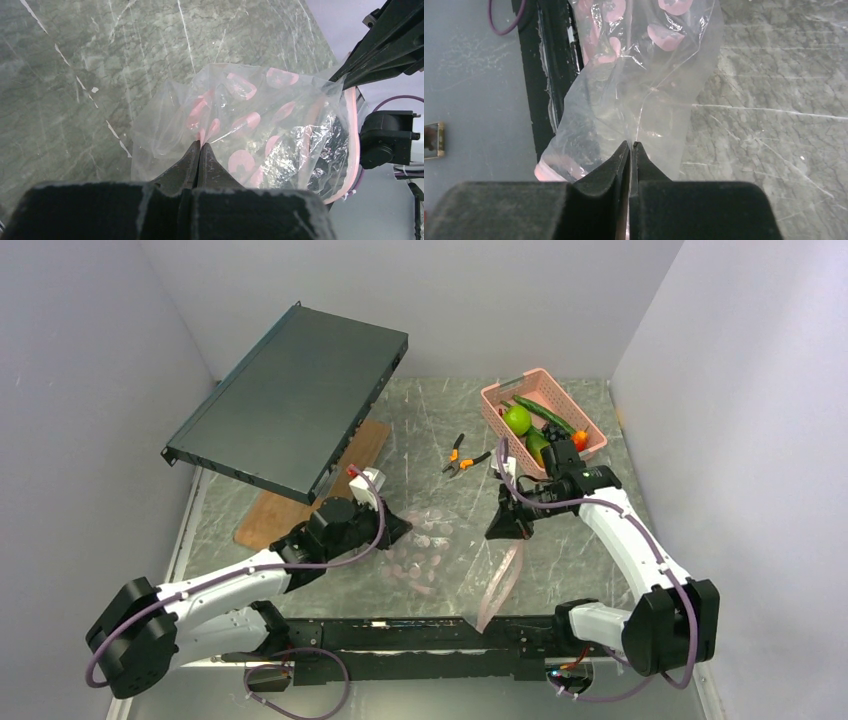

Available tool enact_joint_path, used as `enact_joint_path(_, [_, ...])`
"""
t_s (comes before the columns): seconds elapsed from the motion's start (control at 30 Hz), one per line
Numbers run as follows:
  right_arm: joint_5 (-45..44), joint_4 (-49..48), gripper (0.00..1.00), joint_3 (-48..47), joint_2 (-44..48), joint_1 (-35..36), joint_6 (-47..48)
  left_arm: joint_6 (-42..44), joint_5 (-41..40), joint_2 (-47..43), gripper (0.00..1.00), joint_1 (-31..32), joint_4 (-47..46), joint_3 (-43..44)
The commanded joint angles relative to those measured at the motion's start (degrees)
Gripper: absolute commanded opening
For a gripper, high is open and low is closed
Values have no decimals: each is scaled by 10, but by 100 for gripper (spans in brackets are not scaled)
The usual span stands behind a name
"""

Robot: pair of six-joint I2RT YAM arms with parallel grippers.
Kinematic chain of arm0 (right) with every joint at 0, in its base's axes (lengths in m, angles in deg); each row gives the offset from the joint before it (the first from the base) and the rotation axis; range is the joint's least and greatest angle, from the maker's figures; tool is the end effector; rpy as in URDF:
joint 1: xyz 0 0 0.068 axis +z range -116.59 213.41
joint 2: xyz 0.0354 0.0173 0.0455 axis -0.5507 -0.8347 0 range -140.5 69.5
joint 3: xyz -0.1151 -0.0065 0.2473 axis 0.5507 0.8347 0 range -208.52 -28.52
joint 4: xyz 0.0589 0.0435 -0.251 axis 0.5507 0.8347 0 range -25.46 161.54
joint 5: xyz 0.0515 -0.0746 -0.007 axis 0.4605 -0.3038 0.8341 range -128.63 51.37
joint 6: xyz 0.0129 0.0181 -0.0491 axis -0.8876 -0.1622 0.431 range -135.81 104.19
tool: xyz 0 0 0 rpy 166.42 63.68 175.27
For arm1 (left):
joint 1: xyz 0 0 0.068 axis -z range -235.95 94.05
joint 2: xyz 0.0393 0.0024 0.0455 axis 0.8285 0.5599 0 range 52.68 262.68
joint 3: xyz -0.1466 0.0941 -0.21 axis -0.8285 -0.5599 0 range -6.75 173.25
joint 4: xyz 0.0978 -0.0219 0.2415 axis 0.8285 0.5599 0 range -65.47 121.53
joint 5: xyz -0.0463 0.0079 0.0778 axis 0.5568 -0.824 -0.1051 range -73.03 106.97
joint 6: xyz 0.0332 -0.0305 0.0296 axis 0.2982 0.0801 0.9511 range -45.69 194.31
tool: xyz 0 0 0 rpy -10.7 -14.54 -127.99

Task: Open the zip-top bag and remove the fake food
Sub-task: Pick up the zipper food storage bag at the center of the board.

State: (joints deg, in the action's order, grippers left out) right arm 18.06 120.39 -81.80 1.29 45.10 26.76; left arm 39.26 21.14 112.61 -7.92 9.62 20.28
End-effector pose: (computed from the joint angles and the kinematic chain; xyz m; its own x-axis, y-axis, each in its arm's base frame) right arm 0.1947 0.0706 0.2652 -0.4235 -0.4670 -0.7762 -0.9058 0.2257 0.3585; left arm 0.1520 -0.1728 0.2255 -0.6214 -0.1656 -0.7658 0.5263 0.6358 -0.5646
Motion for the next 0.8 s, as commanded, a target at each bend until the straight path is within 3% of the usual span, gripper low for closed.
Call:
enact_joint_path(0.0, [-25, 42, 3, -39, 16, 1, 50, 16, -3, -20, 4, -2, -3, 20])
enact_joint_path(0.17, [-62, 72, 0, -50, 37, -3, 82, 22, 6, -38, 34, -2, 4, 16])
enact_joint_path(0.3, [-106, 114, 0, -69, 45, -16, 111, 34, 8, -62, 68, -2, 29, 19])
enact_joint_path(0.4, [-123, 155, 0, -93, 46, -65, 142, 46, 9, -79, 83, -2, 53, 22])
enact_joint_path(0.53, [-151, 218, 0, -137, 31, -168, 215, 58, 9, -100, 93, -2, 77, 23])
enact_joint_path(0.77, [-261, 244, 0, -175, -1, -286, 259, 60, 28, -114, 97, -2, 88, 13])
